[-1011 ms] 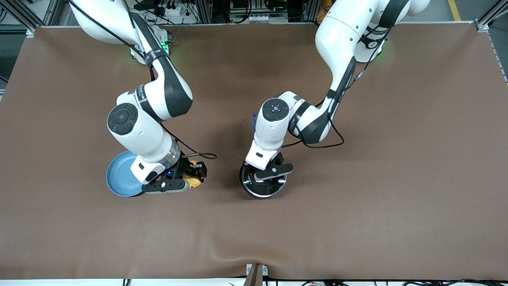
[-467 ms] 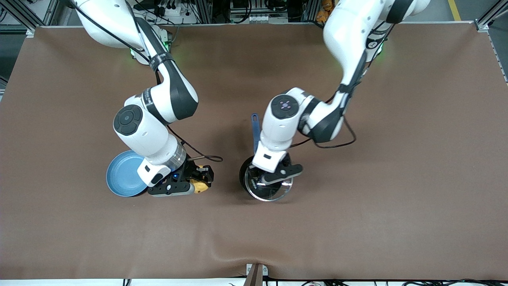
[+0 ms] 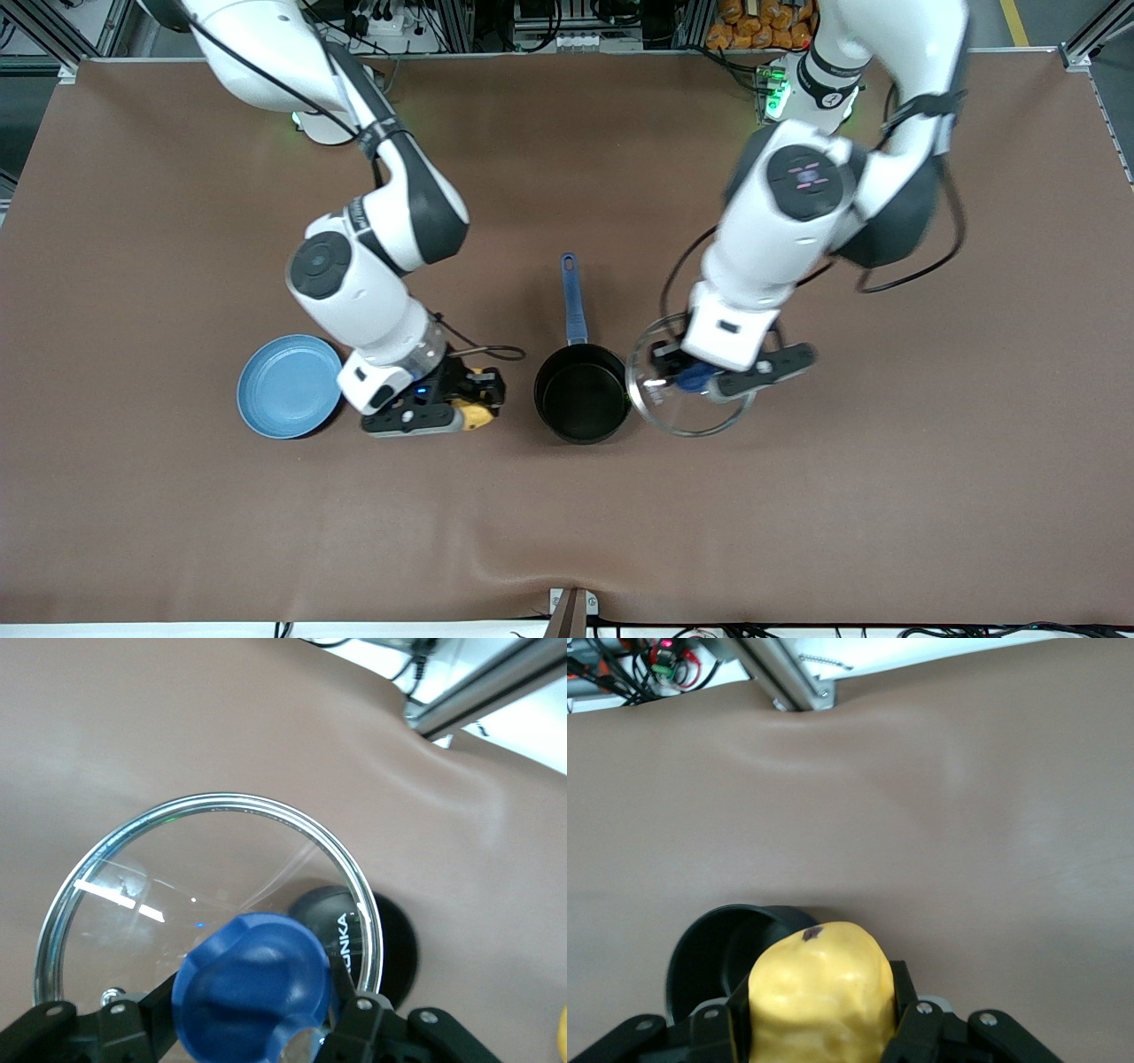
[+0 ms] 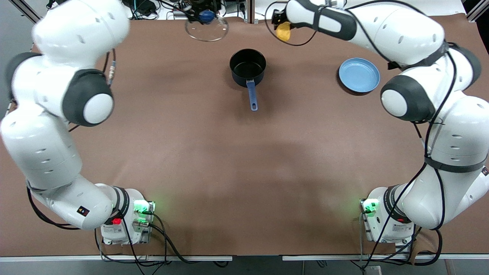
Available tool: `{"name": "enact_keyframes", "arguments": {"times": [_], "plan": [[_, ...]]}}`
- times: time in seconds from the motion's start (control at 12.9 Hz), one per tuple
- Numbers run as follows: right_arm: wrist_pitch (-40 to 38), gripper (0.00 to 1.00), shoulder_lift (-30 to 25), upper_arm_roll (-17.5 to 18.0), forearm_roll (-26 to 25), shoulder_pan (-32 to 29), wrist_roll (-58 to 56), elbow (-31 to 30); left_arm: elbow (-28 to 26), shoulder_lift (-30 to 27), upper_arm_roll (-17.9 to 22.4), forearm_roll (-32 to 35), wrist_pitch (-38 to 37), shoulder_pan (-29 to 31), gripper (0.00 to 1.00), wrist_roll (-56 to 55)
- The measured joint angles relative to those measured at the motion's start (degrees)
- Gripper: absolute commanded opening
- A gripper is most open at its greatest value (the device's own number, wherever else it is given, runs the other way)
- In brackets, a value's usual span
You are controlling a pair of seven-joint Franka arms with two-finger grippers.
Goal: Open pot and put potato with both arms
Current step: 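Lift the glass lid off the pot with the left gripper, then carry the potato over the pot while the left gripper lowers the lid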
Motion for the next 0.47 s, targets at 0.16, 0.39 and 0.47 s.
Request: {"name": "enact_keyframes", "arguments": {"times": [0.16,0.39,0.47], "plan": [[0.00,0.12,2.58,-0.02,0.00,2.36,1.75,2.05,-7.52,-5.52,0.03,-0.05,-0.32,2.85,0.00,5.79],[0.33,0.11,7.36,-0.26,-0.02,6.09,2.68,5.73,-19.64,-12.49,0.13,-0.10,-0.27,9.90,0.00,18.64],[0.47,0.11,8.94,-0.35,-0.07,7.08,2.73,7.08,-22.22,-13.49,0.15,-0.11,-0.11,12.63,0.00,22.84]]}}
